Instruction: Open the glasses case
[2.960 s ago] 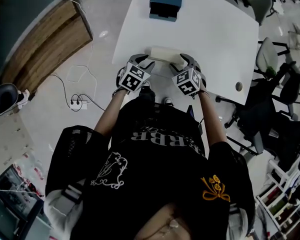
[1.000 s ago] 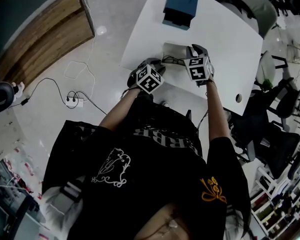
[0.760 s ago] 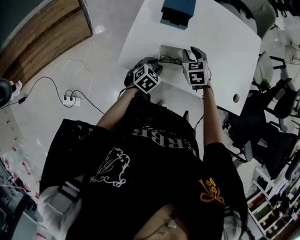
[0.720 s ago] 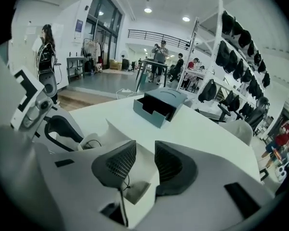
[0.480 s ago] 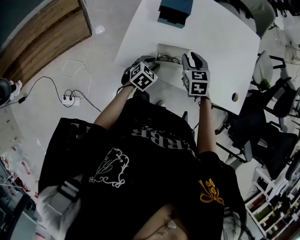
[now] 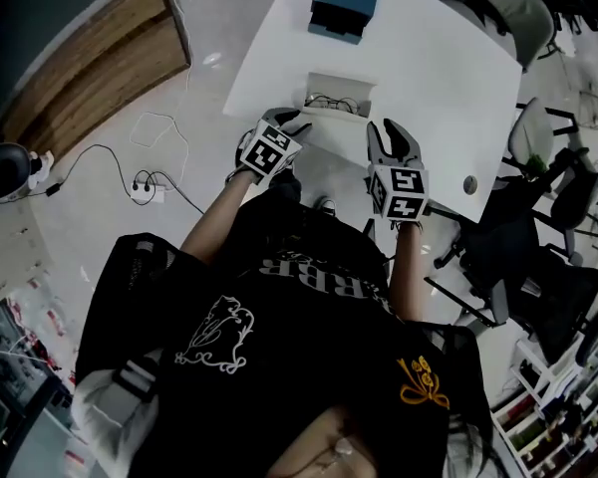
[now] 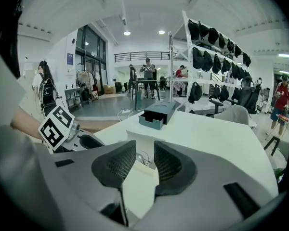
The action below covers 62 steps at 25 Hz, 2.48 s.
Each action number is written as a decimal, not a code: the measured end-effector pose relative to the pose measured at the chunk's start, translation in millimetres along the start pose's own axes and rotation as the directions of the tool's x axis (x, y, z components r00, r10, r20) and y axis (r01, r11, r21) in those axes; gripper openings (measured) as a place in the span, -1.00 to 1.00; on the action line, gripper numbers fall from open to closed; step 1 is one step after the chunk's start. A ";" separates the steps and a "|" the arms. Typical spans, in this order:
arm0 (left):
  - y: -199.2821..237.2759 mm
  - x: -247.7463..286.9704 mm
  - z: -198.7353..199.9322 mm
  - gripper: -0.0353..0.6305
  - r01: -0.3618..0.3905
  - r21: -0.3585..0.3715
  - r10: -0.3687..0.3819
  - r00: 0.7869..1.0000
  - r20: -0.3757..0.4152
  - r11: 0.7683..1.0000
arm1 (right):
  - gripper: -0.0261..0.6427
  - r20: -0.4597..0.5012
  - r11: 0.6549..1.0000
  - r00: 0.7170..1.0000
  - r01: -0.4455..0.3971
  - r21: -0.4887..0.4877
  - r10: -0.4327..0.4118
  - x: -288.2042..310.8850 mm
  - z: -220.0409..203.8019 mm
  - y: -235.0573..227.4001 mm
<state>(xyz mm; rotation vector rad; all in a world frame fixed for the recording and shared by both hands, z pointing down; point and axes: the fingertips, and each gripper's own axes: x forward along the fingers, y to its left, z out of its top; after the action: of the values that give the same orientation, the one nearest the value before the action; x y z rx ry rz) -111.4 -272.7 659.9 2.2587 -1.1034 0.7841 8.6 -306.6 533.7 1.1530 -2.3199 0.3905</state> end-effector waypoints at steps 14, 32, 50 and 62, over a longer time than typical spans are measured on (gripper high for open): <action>-118.3 -90.0 77.0 -0.44 -0.096 -0.059 0.109 0.951 0.289 0.994 | -0.54 0.152 0.989 0.978 -0.142 -0.031 0.145 -109.2 -12.5 -4.9; -236.5 -156.0 100.1 -0.44 -0.229 -0.058 0.233 0.884 0.405 0.972 | -0.54 0.259 0.949 0.913 -0.297 -0.109 0.316 -212.4 -28.4 12.9; -255.6 -217.5 48.8 -0.55 -0.234 -0.021 0.223 0.889 0.400 0.972 | -0.88 0.356 0.946 0.883 -0.325 -0.006 0.305 -232.9 -28.0 87.6; -260.0 -282.1 -27.8 -0.76 -0.192 -0.027 0.186 0.892 0.411 0.981 | -0.88 0.352 0.954 0.895 -0.299 0.016 0.274 -268.2 -50.0 174.9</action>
<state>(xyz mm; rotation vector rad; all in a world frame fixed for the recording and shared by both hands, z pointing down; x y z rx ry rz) -48.6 36.1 439.3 2.4200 -1.5328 0.3871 19.8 -3.7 419.1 0.9717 -2.8233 0.4017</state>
